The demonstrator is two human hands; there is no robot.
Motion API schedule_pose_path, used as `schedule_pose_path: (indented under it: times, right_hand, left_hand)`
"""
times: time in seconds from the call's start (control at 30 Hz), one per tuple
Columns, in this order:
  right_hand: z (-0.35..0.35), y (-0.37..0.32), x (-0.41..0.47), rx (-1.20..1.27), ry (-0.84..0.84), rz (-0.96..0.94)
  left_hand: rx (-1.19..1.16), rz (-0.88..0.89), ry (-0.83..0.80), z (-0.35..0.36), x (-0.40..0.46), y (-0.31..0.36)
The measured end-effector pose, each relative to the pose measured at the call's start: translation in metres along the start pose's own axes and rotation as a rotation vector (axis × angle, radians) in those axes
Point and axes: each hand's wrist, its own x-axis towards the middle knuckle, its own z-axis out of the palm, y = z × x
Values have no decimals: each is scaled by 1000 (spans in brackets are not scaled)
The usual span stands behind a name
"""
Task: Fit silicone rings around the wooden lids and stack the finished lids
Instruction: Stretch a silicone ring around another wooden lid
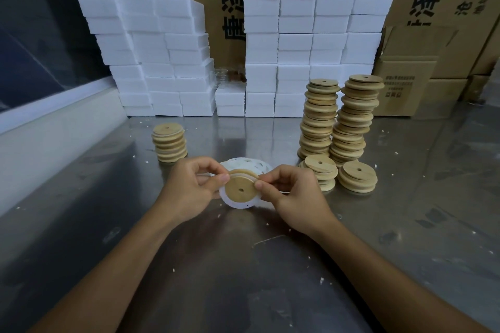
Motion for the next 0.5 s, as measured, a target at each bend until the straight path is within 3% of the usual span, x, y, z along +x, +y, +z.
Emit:
schedule_pose_path:
  times: [0.2,0.5]
  right_hand:
    - [-3,3,1,9,-28,47]
    - [-10,4,2,35,-96,123]
  left_hand:
    - [-144,-53,-42,-4,-1,-4]
    - [-38,-73,-25,-11,-3,-7]
